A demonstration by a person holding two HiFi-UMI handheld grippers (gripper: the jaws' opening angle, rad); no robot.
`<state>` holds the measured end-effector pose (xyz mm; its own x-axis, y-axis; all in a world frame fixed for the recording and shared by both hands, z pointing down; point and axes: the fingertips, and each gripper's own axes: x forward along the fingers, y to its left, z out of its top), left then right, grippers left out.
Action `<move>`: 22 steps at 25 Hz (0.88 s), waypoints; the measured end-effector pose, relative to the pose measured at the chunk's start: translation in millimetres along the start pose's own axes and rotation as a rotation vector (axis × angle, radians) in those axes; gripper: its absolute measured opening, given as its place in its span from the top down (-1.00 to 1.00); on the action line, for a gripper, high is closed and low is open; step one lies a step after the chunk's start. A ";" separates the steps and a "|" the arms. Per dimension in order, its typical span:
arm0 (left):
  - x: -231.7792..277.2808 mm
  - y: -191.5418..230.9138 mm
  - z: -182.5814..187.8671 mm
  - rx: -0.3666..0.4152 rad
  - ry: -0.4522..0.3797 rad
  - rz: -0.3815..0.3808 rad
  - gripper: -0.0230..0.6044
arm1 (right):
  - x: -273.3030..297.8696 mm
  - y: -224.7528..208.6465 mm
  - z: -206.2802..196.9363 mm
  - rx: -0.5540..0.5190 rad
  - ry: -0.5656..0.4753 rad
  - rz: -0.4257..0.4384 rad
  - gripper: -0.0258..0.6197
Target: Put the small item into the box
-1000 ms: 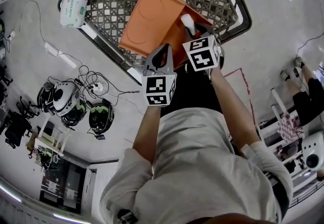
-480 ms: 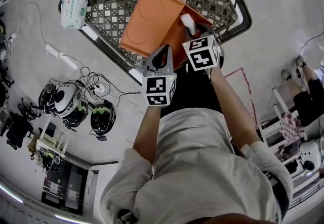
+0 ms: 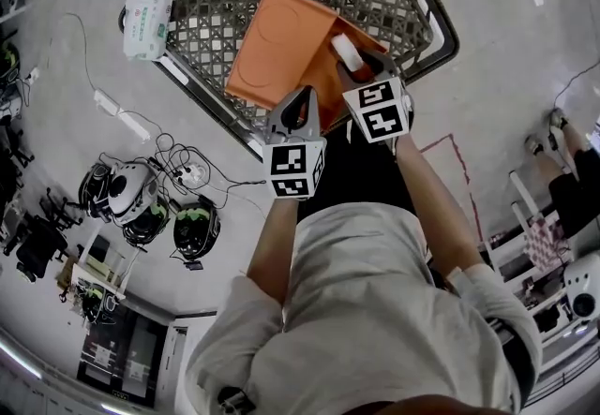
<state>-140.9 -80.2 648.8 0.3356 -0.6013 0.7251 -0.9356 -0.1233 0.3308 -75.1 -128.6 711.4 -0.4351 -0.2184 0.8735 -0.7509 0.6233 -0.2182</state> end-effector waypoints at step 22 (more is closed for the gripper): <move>-49.4 -64.9 63.2 0.048 -0.174 0.113 0.90 | -149.8 0.1 67.1 -0.164 -0.459 0.053 0.91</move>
<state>-103.6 -92.3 553.4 0.2081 -0.7401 0.6395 -0.9718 -0.0822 0.2210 -43.3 -146.2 551.3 -0.6725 -0.4683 0.5731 -0.6495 0.7447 -0.1537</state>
